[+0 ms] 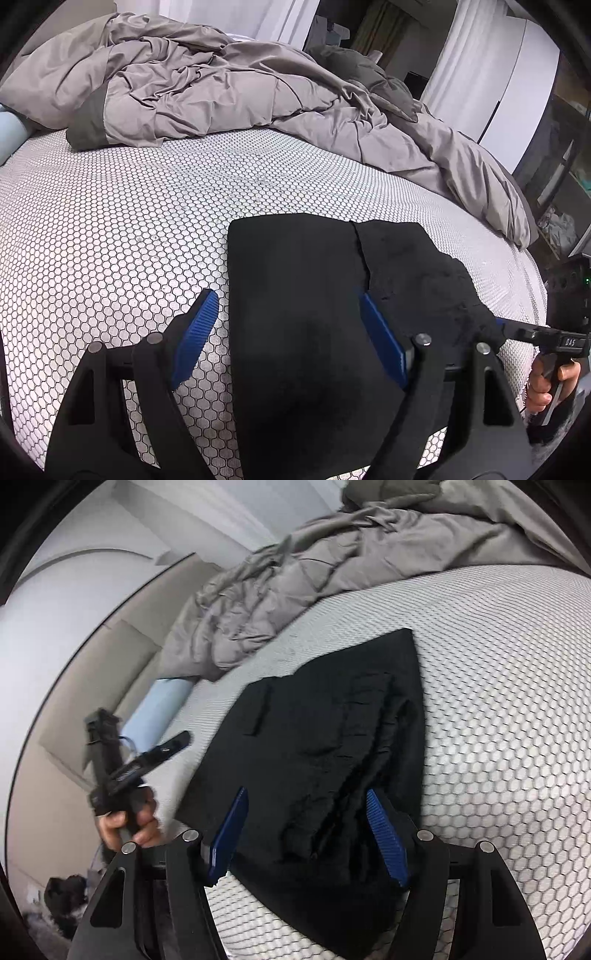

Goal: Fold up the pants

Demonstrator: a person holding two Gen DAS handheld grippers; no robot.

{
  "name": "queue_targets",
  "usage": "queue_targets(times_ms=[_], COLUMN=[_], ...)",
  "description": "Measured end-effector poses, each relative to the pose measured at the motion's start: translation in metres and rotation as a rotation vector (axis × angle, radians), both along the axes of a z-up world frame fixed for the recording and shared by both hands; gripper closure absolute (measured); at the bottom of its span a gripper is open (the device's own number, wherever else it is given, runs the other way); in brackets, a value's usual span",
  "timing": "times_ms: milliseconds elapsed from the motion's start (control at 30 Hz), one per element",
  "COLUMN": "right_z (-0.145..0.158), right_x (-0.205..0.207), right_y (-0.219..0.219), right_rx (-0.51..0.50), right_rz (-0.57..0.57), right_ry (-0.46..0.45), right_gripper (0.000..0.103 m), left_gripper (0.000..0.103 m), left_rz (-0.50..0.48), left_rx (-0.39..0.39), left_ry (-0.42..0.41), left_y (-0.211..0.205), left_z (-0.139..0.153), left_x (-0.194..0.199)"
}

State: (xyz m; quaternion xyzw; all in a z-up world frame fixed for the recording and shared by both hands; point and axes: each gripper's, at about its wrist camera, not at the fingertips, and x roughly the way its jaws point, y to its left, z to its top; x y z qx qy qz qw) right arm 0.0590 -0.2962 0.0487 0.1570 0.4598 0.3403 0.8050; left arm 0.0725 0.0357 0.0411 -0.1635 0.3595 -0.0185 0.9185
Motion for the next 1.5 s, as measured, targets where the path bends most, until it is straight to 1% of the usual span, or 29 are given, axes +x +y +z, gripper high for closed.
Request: queue_targets(times_ms=[33, 67, 133, 167, 200, 233, 267, 300, 367, 433, 467, 533, 567, 667, 700, 733, 800, 867, 900, 967, 1000, 1067, 1133, 1167, 1233, 1300, 1367, 1433, 1500], right_z=[-0.003, -0.012, -0.024, -0.028, -0.030, -0.031, -0.031, -0.027, -0.014, 0.006, 0.015, 0.021, 0.016, -0.019, -0.026, -0.024, -0.005, 0.019, 0.029, 0.045, 0.050, 0.056, 0.061, 0.059, 0.049, 0.029, 0.009, -0.011, -0.024], right_x=[0.003, 0.006, 0.013, 0.015, 0.017, 0.020, 0.022, 0.021, 0.015, 0.000, -0.011, -0.024, -0.026, -0.019, -0.018, -0.019, -0.023, -0.032, -0.036, -0.042, -0.043, -0.045, -0.044, -0.042, -0.037, -0.029, -0.023, -0.019, -0.021], right_y=[0.004, 0.007, 0.013, 0.014, 0.016, 0.016, 0.014, 0.014, 0.010, 0.007, 0.005, 0.003, 0.002, 0.007, 0.009, 0.010, 0.009, 0.011, 0.011, 0.015, 0.018, 0.026, 0.033, 0.041, 0.058, 0.085, 0.107, 0.126, 0.135], right_rx=[-0.013, -0.021, -0.011, -0.013, -0.011, -0.007, -0.004, 0.004, 0.019, 0.030, 0.014, -0.045, -0.072, -0.197, -0.219, -0.230, -0.234, -0.277, -0.296, -0.331, -0.330, -0.350, -0.335, -0.306, -0.289, -0.326, -0.372, -0.434, -0.514], right_rz=[0.000, 0.010, 0.021, 0.021, 0.010, -0.007, -0.022, -0.031, -0.034, -0.012, -0.007, -0.008, -0.014, -0.038, -0.021, -0.015, -0.019, -0.041, -0.059, -0.123, -0.128, -0.109, -0.101, -0.069, -0.040, 0.004, 0.046, 0.087, 0.122], right_ry=[0.012, 0.044, 0.087, 0.097, 0.099, 0.101, 0.104, 0.093, 0.058, 0.017, -0.005, -0.019, -0.004, 0.060, 0.065, 0.050, -0.005, -0.140, -0.205, -0.306, -0.332, -0.346, -0.365, -0.348, -0.317, -0.282, -0.256, -0.251, -0.290], right_gripper=[0.035, 0.035, 0.041, 0.047, 0.056, 0.062, 0.072, 0.078, 0.081, 0.082, 0.082, 0.082, 0.082, 0.079, 0.079, 0.078, 0.070, 0.064, 0.062, 0.062, 0.062, 0.062, 0.062, 0.060, 0.059, 0.058, 0.058, 0.056, 0.054], left_gripper=[0.026, 0.026, 0.026, 0.026, 0.026, 0.026, 0.026, 0.026, 0.026, 0.026, 0.026, 0.026, 0.026, 0.026, 0.026, 0.026, 0.026, 0.026, 0.026, 0.026, 0.026, 0.026, 0.026, 0.026, 0.026, 0.026, 0.025, 0.025, 0.025], left_rz=[-0.006, -0.011, -0.018, -0.024, -0.029, -0.033, -0.034, -0.035, -0.037, -0.033, -0.033, -0.035, -0.035, -0.039, -0.041, -0.043, -0.051, -0.066, -0.075, -0.096, -0.121, -0.169, -0.232, -0.254, -0.334, -0.382, -0.413, -0.421, -0.442], left_rx=[0.005, 0.009, 0.021, 0.029, 0.033, 0.039, 0.045, 0.048, 0.050, 0.051, 0.051, 0.059, 0.063, 0.079, 0.084, 0.088, 0.094, 0.114, 0.139, 0.165, 0.174, 0.195, 0.222, 0.225, 0.232, 0.236, 0.229, 0.271, 0.324], left_ry=[0.004, 0.006, 0.012, 0.016, 0.018, 0.020, 0.021, 0.022, 0.024, 0.023, 0.024, 0.029, 0.033, 0.058, 0.069, 0.073, 0.069, 0.049, 0.027, 0.003, -0.004, -0.014, -0.017, -0.017, -0.013, 0.003, 0.062, 0.093, 0.092], left_y=[-0.002, -0.003, -0.007, -0.009, -0.010, -0.012, -0.013, -0.013, -0.013, -0.011, -0.010, -0.009, -0.008, -0.010, -0.011, -0.013, -0.014, -0.018, -0.023, -0.030, -0.036, -0.049, -0.066, -0.071, -0.087, -0.098, -0.106, -0.112, -0.115], left_z=[-0.001, -0.001, -0.002, -0.002, -0.003, -0.003, -0.004, -0.004, -0.004, -0.003, -0.003, -0.004, -0.005, -0.010, -0.012, -0.013, -0.012, -0.007, -0.003, 0.002, 0.005, 0.007, 0.005, 0.005, 0.001, -0.006, -0.022, -0.035, -0.039], left_x=[0.001, 0.001, 0.001, 0.002, 0.002, 0.002, 0.002, 0.002, 0.002, 0.001, 0.001, 0.001, 0.001, 0.004, 0.006, 0.006, 0.006, 0.004, 0.000, -0.006, -0.009, -0.015, -0.021, -0.023, -0.026, -0.026, -0.020, -0.019, -0.021])
